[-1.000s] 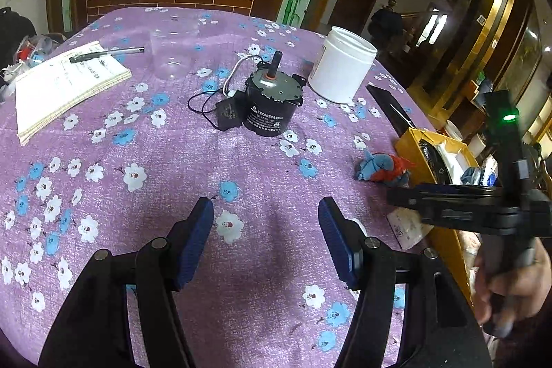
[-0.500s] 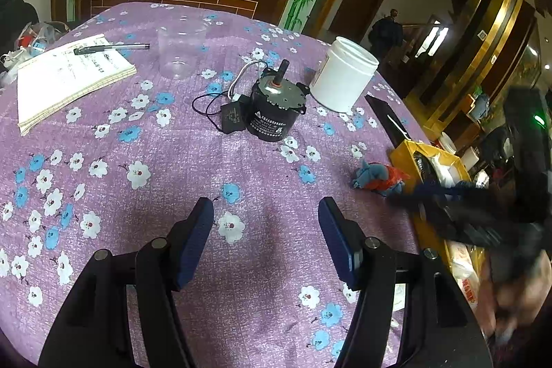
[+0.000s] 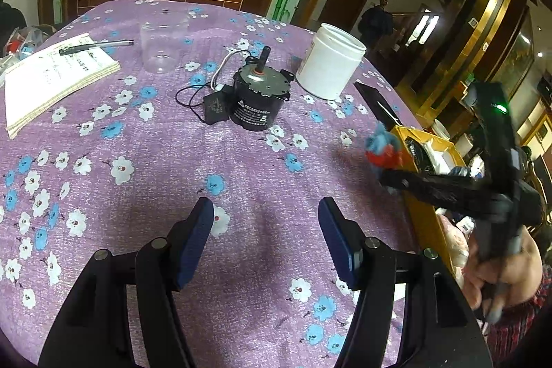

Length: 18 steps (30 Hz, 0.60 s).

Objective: Organize soft objects
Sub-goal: 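Move the left gripper to the white Face tissue pack while the right gripper grasps the blue knitted item, then grasp the white Face tissue pack with the left gripper while the right gripper lifts the blue knitted item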

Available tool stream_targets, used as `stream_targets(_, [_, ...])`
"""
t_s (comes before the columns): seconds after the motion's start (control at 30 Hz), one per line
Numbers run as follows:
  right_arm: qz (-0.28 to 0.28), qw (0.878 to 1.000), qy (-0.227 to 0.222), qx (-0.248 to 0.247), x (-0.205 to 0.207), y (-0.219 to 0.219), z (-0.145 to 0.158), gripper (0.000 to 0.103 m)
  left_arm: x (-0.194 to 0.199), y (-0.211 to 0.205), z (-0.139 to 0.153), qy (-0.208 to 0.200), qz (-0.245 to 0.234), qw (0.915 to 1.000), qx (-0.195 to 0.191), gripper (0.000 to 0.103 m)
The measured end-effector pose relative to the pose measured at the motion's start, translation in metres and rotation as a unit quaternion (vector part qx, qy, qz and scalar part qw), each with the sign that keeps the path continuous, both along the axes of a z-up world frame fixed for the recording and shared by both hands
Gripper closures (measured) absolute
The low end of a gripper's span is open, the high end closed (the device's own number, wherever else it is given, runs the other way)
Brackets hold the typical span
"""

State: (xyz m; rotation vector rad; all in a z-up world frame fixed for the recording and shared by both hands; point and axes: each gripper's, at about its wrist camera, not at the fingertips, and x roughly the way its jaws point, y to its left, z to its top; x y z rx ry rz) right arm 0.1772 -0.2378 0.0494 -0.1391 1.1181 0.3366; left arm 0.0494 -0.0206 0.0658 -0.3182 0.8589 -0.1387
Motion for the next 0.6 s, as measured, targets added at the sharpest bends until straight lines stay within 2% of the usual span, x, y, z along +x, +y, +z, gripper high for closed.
stream_targets(0.1, [0.001, 1.0, 0.006, 0.028, -0.018, -0.007, 0.009, 0.09, 0.0, -0.002, -0.001, 0.0, -0.001, 1.0, 0.004, 0.041])
stream_targets(0.3, [0.032, 0.999, 0.023, -0.006, -0.065, -0.002, -0.004, 0.09, 0.0, -0.001, -0.002, -0.002, -0.001, 1.0, 0.005, 0.041])
stream_targets(0.37, [0.042, 0.999, 0.033, 0.005, -0.082, 0.002, -0.008, 0.09, 0.0, 0.0, -0.001, -0.004, -0.001, 1.0, 0.003, 0.041])
stream_targets(0.4, [0.045, 0.998, 0.044, 0.024, -0.092, 0.002, -0.009, 0.09, 0.0, -0.001, -0.001, -0.004, -0.004, 1.0, 0.0, 0.041])
stream_targets(0.47, [0.076, 0.986, 0.094, 0.117, -0.121, 0.001, -0.006, 0.091, -0.001, -0.003, 0.0, -0.004, -0.012, 0.9999, -0.003, 0.041])
stream_targets(0.5, [0.09, 0.98, 0.095, 0.148, -0.134, 0.0, 0.001, 0.091, -0.001, -0.005, 0.0, -0.005, -0.019, 0.9998, -0.004, 0.041])
stream_targets(0.53, [0.093, 0.98, 0.084, 0.157, -0.142, -0.002, 0.007, 0.091, -0.003, -0.008, 0.001, -0.006, -0.027, 0.9996, -0.004, 0.041])
stream_targets(0.6, [0.083, 0.983, 0.029, 0.159, -0.159, -0.013, 0.029, 0.091, -0.007, -0.014, 0.003, -0.005, -0.045, 0.999, -0.006, 0.041])
